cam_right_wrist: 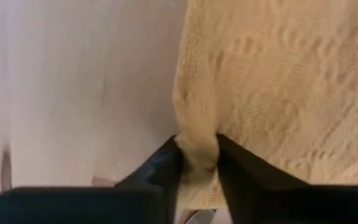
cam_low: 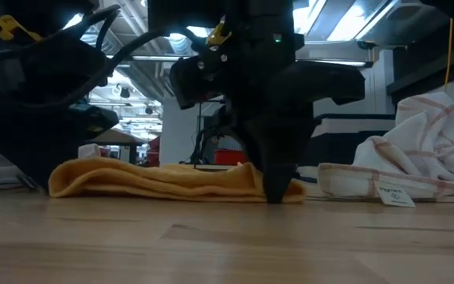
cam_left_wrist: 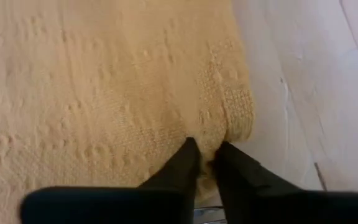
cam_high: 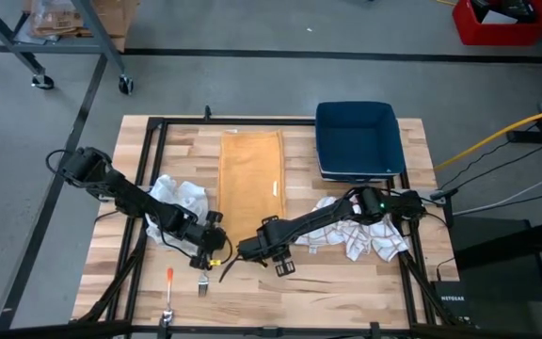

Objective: Fold towel
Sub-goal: Fold the yellow towel

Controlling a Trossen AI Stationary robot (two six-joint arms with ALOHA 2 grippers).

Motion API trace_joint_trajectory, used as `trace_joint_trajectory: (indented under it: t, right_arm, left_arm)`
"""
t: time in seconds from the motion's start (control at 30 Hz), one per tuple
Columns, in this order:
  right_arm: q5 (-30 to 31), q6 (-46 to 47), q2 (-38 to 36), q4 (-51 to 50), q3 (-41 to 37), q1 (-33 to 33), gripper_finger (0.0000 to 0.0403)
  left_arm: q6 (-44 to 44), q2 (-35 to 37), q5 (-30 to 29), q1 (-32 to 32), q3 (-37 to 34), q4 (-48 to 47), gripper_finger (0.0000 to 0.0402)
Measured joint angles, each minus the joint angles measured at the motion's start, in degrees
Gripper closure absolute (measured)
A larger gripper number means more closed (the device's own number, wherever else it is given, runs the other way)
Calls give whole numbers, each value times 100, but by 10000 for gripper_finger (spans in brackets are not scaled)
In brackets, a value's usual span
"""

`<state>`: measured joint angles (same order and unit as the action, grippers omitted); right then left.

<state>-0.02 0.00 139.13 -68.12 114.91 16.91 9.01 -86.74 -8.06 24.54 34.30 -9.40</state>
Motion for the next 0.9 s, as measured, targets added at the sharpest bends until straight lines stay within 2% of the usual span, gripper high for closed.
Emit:
trace_joint_trajectory:
  t: [0.07, 0.13, 0.3, 0.47, 0.57, 0.7, 0.9]
  right_arm:
    - [-72, 160, 2, -31, 0, -4, 359]
    - [-245, 302, -23, -58, -2, -6, 386]
    - [-659, 562, -130, -136, -26, 72, 368]
    - [-1246, 858, -272, -272, 101, 174, 390]
    - [-1481, 903, -306, -376, 412, 371, 388]
    - [-1488, 937, -306, -564, 870, 673, 379]
    - [-1139, 1440, -308, -1009, 1772, 1062, 391]
  left_arm:
    - [235, 67, -38, 22, -4, -6, 388]
    - [426, 167, -36, 62, -11, -22, 394]
    - [686, 454, 13, 273, 132, -23, 396]
    - [1148, 602, 47, 549, 317, -73, 396]
    - [1428, 611, 309, 783, 500, -41, 399]
    - [1953, 612, 380, 1160, 716, -39, 398]
    - [2864, 616, 390, 1581, 1179, -88, 399]
